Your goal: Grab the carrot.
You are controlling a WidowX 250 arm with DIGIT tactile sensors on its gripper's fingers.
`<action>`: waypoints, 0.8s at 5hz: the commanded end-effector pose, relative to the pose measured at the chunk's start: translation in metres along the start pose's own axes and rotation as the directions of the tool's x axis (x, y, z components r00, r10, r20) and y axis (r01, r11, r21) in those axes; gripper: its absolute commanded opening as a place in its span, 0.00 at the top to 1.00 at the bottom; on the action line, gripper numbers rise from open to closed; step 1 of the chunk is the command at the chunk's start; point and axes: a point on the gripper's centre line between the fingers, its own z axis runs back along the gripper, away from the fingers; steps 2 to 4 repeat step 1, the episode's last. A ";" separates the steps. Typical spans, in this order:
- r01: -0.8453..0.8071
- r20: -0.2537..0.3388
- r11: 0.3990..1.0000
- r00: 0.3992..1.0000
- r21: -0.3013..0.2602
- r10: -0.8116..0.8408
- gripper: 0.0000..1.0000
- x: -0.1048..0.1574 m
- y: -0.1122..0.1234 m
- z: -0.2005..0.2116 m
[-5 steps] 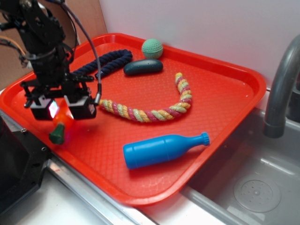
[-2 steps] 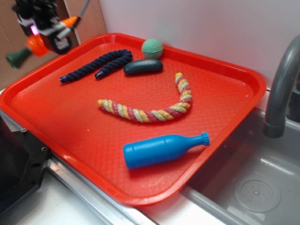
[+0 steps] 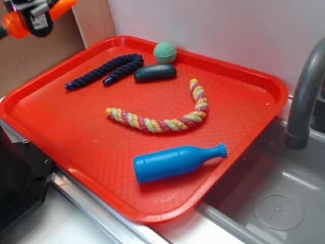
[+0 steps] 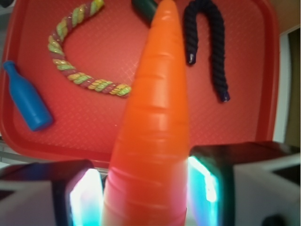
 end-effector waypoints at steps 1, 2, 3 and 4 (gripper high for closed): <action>-0.043 0.070 0.998 0.997 0.049 0.039 1.00 0.009 0.006 0.007; -0.043 0.070 0.998 0.997 0.049 0.039 1.00 0.009 0.006 0.007; -0.043 0.070 0.998 0.997 0.049 0.039 1.00 0.009 0.006 0.007; -0.043 0.070 0.998 0.997 0.049 0.039 1.00 0.009 0.006 0.007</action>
